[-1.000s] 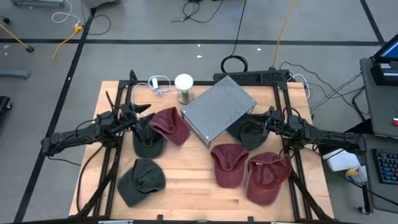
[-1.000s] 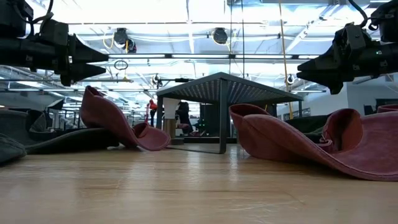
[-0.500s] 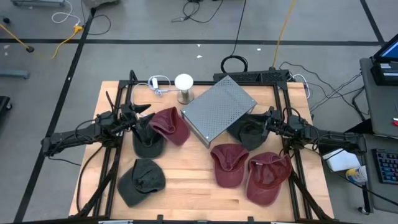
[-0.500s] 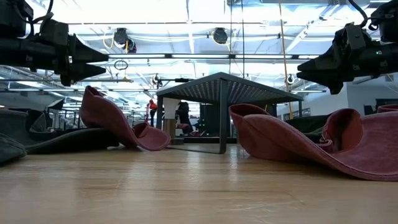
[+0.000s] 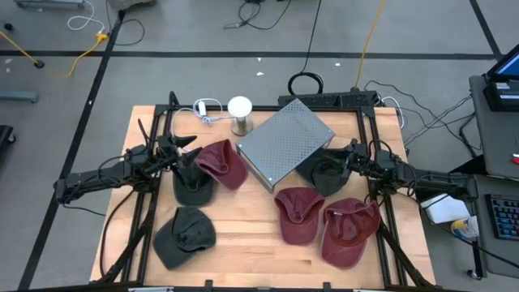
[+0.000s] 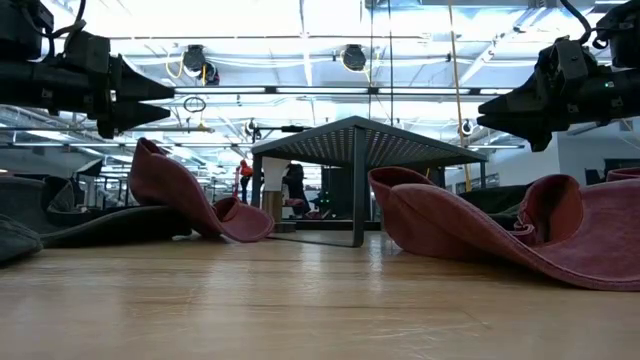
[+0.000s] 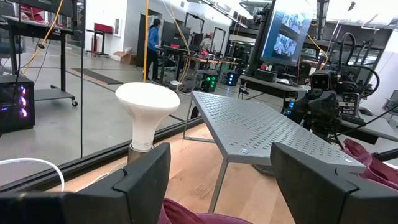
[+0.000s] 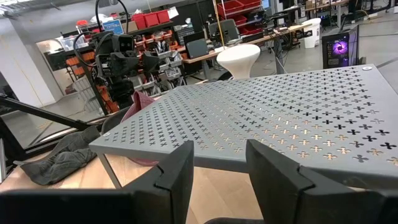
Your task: Pick & Place hat
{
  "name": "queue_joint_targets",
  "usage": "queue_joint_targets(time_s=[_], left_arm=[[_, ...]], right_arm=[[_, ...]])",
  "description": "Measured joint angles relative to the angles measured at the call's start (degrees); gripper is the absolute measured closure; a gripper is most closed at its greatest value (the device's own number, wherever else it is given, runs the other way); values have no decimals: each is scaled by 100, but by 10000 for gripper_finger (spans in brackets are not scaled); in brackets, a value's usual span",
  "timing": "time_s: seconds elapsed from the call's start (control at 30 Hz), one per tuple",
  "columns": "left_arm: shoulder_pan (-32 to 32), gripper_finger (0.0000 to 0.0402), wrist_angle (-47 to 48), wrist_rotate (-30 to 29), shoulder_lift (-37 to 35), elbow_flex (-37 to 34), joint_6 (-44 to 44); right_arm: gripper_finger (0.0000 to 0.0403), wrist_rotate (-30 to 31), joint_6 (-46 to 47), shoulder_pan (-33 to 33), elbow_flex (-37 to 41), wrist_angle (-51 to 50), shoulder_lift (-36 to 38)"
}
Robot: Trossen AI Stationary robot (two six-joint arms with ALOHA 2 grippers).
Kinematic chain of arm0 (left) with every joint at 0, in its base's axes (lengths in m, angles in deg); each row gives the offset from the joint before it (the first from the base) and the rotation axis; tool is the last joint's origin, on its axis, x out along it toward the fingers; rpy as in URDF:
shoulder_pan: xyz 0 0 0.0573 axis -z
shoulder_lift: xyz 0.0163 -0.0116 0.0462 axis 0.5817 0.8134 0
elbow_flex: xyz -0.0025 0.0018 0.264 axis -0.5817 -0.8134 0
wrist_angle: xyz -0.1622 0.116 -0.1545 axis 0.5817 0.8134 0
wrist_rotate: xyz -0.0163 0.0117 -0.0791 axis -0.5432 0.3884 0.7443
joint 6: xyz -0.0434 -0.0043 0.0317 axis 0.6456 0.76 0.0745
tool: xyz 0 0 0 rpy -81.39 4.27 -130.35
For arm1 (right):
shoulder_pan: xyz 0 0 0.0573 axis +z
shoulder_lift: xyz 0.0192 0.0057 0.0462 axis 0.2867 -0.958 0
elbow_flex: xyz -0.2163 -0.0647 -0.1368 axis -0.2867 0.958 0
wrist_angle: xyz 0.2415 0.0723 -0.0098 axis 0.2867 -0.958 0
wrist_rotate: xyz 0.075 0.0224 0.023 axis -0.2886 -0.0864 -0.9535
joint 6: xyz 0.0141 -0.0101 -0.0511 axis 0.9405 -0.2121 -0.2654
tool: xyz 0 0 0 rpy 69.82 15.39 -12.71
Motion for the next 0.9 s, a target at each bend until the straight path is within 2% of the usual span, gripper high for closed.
queue_joint_targets(time_s=[0.53, 0.63, 0.77, 0.9], left_arm=[[0, 121, -2, 0, 0, 0, 2], [0, 121, -2, 0, 2, 0, 0], [1, 121, 0, 1, 1, 0, 1], [1, 121, 0, 1, 2, 0, 1]], right_arm=[[264, -5, 6, 0, 0, 0, 0], [264, -15, 361, 0, -23, 103, 0], [264, 52, 146, 1, -371, 99, -66], [264, 494, -204, 3, -1084, -199, -345]])
